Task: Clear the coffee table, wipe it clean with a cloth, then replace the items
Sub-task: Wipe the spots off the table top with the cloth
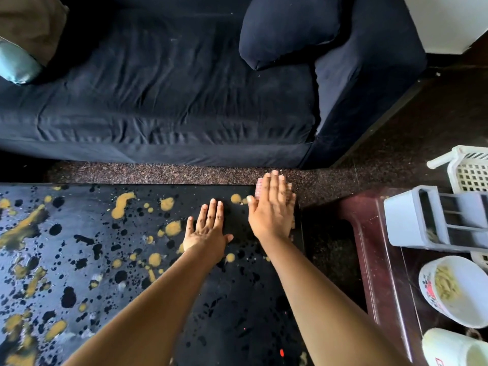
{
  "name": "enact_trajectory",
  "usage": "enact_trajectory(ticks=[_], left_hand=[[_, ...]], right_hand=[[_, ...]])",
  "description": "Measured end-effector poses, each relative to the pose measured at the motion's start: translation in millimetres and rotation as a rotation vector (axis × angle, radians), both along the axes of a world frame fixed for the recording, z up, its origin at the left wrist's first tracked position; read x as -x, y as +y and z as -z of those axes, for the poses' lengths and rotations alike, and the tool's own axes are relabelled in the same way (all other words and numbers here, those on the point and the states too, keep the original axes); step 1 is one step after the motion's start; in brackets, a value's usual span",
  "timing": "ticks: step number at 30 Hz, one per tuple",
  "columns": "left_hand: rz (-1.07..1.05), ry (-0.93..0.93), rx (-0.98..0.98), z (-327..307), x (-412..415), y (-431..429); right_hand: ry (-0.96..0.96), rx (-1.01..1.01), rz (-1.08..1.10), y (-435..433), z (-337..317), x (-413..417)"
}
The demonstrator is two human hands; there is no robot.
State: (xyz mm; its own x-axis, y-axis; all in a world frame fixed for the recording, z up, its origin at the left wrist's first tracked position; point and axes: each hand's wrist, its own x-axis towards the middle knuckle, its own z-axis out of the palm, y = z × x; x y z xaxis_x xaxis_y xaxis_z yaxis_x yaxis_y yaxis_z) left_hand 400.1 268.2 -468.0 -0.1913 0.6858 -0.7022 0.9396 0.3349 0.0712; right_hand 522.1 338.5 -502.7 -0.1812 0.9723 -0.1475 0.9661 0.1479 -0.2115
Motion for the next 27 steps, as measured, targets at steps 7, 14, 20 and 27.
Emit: enact_trajectory(ticks=[7,14,20,27], left_hand=[[-0.014,-0.017,0.020,0.8,4.0,0.4],[-0.010,-0.005,0.048,0.1,2.3,2.0],[-0.004,0.009,0.049,-2.1,1.2,2.6],[0.004,0.003,0.049,-1.4,2.0,2.7]], right_hand=[[-0.054,-0.059,-0.128,6.4,2.6,-31.5],[-0.005,-0.038,-0.020,-0.5,0.7,-10.0],[-0.042,-0.051,-0.224,-0.4,1.1,-27.0],[0.008,-0.035,0.070,-15.3,1.5,-17.7]])
